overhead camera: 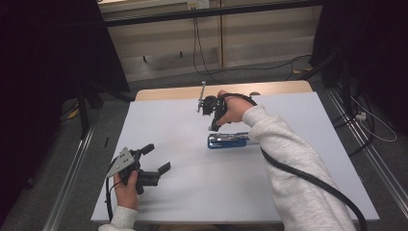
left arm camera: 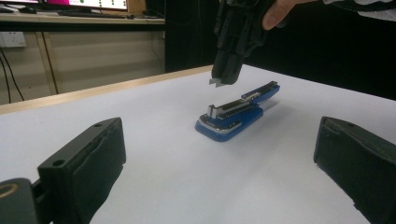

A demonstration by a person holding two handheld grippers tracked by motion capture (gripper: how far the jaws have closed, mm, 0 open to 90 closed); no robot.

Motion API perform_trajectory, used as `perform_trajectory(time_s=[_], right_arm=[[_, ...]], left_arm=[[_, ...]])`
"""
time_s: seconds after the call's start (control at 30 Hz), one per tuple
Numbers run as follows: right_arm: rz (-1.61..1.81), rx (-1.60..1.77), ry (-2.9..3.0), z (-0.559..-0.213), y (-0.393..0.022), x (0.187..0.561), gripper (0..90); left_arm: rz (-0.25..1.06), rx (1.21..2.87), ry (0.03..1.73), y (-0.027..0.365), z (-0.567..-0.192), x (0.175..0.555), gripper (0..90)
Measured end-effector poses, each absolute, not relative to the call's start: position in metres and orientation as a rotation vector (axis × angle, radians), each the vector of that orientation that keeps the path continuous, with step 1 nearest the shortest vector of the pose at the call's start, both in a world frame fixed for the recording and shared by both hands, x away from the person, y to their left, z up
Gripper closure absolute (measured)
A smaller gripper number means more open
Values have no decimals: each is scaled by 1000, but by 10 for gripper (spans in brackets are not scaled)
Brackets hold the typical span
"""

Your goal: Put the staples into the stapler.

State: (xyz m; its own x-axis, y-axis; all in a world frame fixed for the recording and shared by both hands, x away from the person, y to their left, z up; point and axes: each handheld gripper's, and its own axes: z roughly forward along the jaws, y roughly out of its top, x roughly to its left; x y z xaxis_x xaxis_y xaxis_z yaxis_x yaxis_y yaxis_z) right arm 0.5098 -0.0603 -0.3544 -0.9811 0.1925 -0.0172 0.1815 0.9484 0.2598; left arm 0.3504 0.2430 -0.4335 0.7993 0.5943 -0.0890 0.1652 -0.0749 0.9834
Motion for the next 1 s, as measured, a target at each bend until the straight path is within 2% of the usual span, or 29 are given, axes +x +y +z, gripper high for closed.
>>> perform_trajectory(time_s=[1.0], right_arm=[[380,278,3082,-373,-60,510,790]], left_arm=[[390,1635,610,243,-434,350,23]])
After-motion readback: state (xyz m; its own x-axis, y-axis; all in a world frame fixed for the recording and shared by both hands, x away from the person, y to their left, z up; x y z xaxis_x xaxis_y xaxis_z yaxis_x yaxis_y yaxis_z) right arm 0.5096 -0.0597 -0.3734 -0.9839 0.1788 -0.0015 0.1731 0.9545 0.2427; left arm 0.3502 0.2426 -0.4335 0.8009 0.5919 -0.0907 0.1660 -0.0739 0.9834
